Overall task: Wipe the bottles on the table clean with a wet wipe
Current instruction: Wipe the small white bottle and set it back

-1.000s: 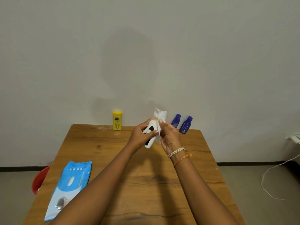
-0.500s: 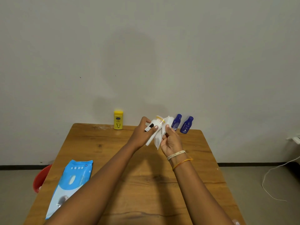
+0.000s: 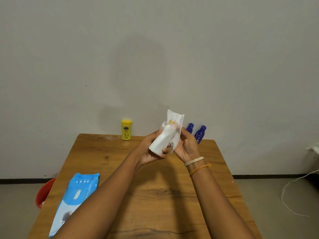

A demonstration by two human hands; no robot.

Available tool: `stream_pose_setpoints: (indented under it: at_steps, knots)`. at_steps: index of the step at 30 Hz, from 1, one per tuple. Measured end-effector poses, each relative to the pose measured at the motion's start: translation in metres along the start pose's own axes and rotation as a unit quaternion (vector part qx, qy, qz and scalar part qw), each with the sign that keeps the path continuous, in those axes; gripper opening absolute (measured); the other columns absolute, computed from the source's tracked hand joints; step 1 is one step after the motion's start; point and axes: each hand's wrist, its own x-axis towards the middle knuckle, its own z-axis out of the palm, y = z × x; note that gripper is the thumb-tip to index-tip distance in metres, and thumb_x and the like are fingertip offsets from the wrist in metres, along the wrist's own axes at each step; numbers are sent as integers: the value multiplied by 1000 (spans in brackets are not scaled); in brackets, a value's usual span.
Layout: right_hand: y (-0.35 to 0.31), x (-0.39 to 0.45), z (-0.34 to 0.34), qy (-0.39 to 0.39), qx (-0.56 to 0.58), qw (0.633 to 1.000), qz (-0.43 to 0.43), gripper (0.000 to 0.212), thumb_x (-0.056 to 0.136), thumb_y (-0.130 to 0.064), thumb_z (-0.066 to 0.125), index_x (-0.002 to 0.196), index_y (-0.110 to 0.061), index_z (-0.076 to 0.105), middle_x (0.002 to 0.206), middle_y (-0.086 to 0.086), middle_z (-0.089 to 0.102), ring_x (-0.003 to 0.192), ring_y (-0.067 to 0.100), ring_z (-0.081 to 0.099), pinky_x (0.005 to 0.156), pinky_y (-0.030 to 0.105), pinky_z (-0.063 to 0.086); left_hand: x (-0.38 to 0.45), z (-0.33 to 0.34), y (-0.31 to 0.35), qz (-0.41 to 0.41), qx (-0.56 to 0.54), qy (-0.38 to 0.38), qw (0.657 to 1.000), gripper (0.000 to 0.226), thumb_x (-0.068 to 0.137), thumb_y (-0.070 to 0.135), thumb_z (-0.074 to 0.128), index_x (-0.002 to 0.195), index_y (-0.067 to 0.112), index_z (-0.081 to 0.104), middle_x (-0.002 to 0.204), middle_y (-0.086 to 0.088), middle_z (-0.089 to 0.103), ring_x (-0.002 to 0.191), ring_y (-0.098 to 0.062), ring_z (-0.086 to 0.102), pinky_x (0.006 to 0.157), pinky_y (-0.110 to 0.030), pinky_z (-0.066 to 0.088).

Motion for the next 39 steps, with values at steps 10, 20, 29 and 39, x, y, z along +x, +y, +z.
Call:
stream_pose_setpoints:
  at_steps: [10, 20, 29, 39]
  knots:
    - [-1, 10, -4, 122, -197, 963, -134, 24, 83, -8, 67, 106, 0, 64, 105, 20, 67, 93, 31, 65, 77, 44, 58, 4, 7, 5, 57, 231, 170, 956, 44, 89, 48, 59, 113, 11, 57, 99, -17, 66, 82, -29, 66, 73, -43, 54]
    - [-1, 1, -6, -13, -38, 998, 40, 45, 90, -25, 54, 130, -7, 48, 119, 21, 58, 115, 35, 54, 97, 55, 42, 3, 4, 0, 108, 266, 190, 939, 41, 95, 46, 48, 114, 11, 54, 97, -22, 67, 74, -31, 67, 52, -30, 53]
    - [17, 8, 6, 232, -96, 962, -110, 20, 79, -18, 74, 93, -7, 65, 105, 19, 67, 99, 36, 65, 89, 55, 51, 21, 3, -2, 201, 470, 251, 822, 24, 98, 29, 47, 121, 20, 45, 112, -13, 59, 90, -24, 62, 56, -25, 50]
    - [51, -10, 8, 162, -403, 871, -228, 26, 92, -11, 57, 116, -7, 66, 107, 9, 71, 95, 17, 68, 79, 28, 57, 34, 10, -5, 137, 237, 226, 935, 53, 94, 52, 45, 127, 10, 48, 90, -7, 61, 73, -17, 59, 57, -27, 47]
